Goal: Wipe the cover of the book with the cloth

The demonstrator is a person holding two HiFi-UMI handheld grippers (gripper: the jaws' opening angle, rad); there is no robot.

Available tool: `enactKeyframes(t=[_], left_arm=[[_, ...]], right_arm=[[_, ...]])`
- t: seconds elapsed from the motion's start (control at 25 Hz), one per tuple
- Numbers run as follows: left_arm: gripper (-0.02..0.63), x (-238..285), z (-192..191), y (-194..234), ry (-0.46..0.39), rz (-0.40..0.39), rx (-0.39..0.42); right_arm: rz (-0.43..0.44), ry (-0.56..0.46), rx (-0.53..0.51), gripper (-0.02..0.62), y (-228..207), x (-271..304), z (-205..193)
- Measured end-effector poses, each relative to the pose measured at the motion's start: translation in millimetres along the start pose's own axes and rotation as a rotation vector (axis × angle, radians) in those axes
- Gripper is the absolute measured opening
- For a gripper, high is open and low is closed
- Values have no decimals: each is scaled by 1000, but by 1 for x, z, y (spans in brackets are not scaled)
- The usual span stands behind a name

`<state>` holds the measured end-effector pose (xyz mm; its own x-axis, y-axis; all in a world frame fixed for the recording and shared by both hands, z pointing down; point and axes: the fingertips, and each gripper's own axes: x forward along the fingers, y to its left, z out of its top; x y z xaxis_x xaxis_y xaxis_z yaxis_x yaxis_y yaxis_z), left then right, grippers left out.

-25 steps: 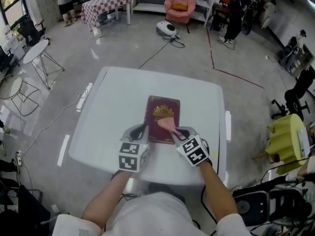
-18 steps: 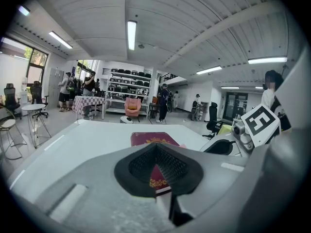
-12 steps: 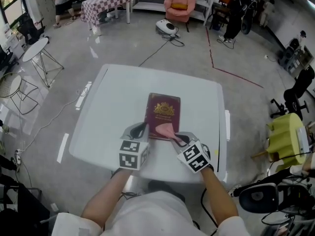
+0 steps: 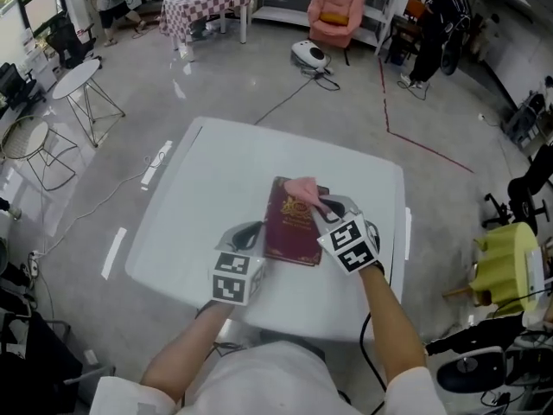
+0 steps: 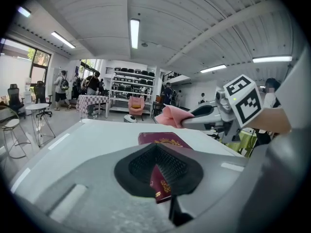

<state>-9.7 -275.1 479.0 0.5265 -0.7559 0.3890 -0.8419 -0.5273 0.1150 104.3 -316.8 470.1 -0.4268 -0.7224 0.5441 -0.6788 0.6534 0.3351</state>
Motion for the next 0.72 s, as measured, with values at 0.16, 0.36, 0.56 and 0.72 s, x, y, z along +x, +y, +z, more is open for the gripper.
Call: enactKeyframes(t=[0.16,0.36,0.56,0.72], left_arm=[[6,13,-4,11,11,22,-9],[6,21,-9,24,28,50,-21],[6,27,-12,35,43,70,-29],[6,27,-14,37,40,68,-37]], right_arm=[[23,49,-37,38,-14,44,-7],[48,76,-48,38,-20,83,-14],[85,116,-53,38,-18,105,-22],[108,116,-61,38,-6,104,-25]])
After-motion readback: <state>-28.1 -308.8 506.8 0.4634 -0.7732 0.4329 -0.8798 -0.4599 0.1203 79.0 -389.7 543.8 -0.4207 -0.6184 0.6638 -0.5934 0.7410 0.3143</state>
